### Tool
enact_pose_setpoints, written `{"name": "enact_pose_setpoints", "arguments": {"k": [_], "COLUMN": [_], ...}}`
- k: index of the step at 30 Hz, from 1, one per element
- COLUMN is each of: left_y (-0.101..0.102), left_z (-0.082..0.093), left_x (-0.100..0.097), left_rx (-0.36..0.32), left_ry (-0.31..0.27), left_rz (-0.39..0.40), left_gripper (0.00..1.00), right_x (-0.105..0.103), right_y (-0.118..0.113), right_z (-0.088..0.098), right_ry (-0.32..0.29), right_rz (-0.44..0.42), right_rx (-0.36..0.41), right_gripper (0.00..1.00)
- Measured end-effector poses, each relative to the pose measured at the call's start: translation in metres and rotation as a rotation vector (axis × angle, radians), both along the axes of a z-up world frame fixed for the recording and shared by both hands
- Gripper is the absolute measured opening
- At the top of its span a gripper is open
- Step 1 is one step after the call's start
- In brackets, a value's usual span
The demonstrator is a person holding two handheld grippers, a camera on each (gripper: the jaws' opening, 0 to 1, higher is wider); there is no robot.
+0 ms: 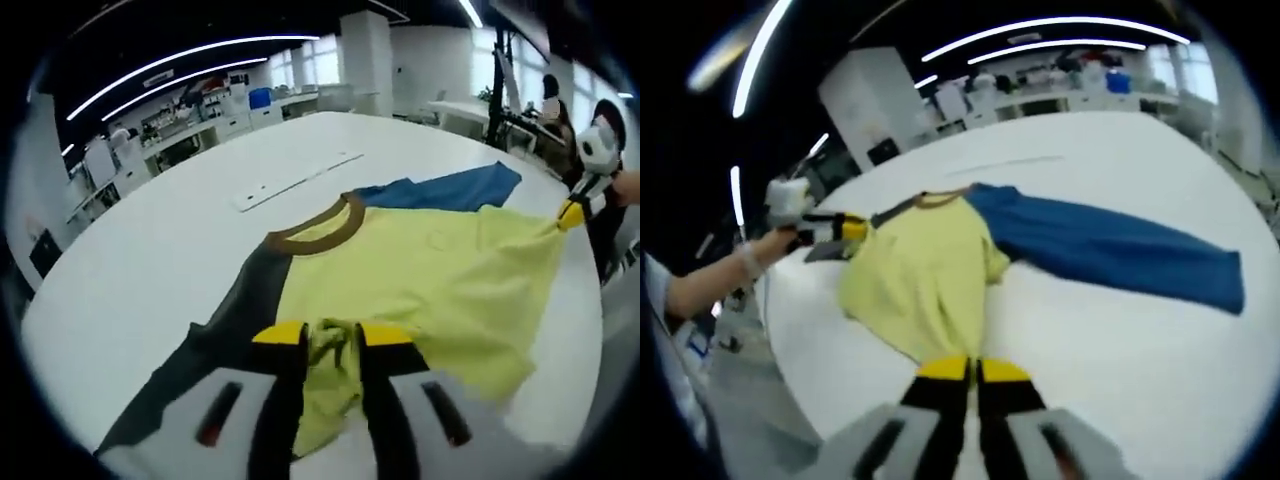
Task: Fold the garment on the visible template until the final outline fits inside the template.
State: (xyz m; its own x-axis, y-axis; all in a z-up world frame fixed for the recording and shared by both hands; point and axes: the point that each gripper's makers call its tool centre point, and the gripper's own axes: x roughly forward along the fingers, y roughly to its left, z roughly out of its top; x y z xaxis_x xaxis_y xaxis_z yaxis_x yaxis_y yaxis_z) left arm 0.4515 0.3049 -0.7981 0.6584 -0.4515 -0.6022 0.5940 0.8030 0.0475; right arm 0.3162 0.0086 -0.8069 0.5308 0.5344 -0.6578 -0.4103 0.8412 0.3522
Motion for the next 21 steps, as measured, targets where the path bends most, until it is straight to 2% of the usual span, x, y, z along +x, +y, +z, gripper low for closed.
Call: {"name": "enact_pose_setpoints", "arguments": {"k": [1,3,6,9,11,16,18,21], "left_y": [-0.003,-0.008,-0.009,-0.018,-0.016,-0.016,-0.014,-0.006], "left_z": [0.002,0.006,0.009,0.016,0.018,0.025,0.028,0.019], "left_x": [-0.003,-0.006,-0.011,-0.020,-0.023,-0.039,-0.045,-0.054], "left_rx": [-0.023,-0.123,-0.151,-0.231,-0.257,-0.286,-0.294,-0.300], "left_ry": [0.004,0.020,0.017,0.033,0.040,0.053,0.043,0.074], "left_rz": [0.003,0.028,0.026,0.009,0.008,-0.017,-0.029,-0.022], "left_gripper": [0.30,0.37,0.50,0.65,0.70,0.67,0.58,0.46], "right_x": [0.000,0.000,-0.001,-0.002,-0.002,-0.001,-0.001,-0.002], "right_y": [0.000,0.000,0.001,0.001,0.001,0.001,0.001,0.000], "right_z": [0.001,0.001,0.000,-0.001,-0.001,0.000,0.000,-0.001], "right_ry": [-0.001,-0.001,0.001,0.001,0.003,0.000,-0.001,0.001], "right_rz": [-0.002,-0.007,-0.004,0.002,0.001,0.002,0.001,-0.003], "right_rx": [0.005,0.005,0.009,0.002,0.007,0.007,0.008,0.010], "right_gripper": [0.00,0.00,0.00,0.00,0.00,0.00,0.00,0.00]}}
